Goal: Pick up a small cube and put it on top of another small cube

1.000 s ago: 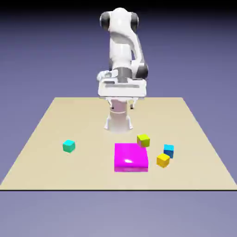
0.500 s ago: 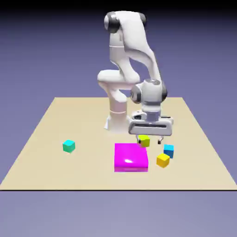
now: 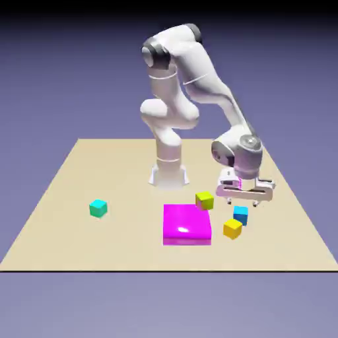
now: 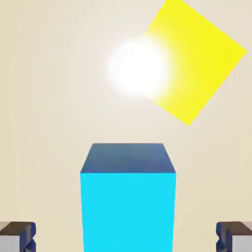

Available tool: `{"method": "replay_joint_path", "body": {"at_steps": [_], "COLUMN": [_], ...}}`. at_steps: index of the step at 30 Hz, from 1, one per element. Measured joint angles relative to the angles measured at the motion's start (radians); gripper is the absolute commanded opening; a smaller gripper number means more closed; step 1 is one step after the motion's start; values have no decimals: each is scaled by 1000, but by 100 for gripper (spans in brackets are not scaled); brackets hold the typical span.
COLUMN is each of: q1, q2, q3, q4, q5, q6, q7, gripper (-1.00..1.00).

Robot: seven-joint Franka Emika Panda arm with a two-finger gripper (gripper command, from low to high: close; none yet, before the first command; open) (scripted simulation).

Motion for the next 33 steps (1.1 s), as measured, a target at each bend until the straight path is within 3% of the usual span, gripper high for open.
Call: {"method": "replay_joint_path", "body": {"at_steps": [5, 6, 18, 33], "q1": [157, 162, -132, 142], "q2": [104, 107, -88, -621], "q3": [-181, -187, 152, -317], "q4": [11, 11, 21, -89], "q5": [-131, -136, 116, 551], "q6": [93, 96, -87, -344], "q7": [90, 93, -78, -119], "gripper": [0, -100, -100, -100]}}
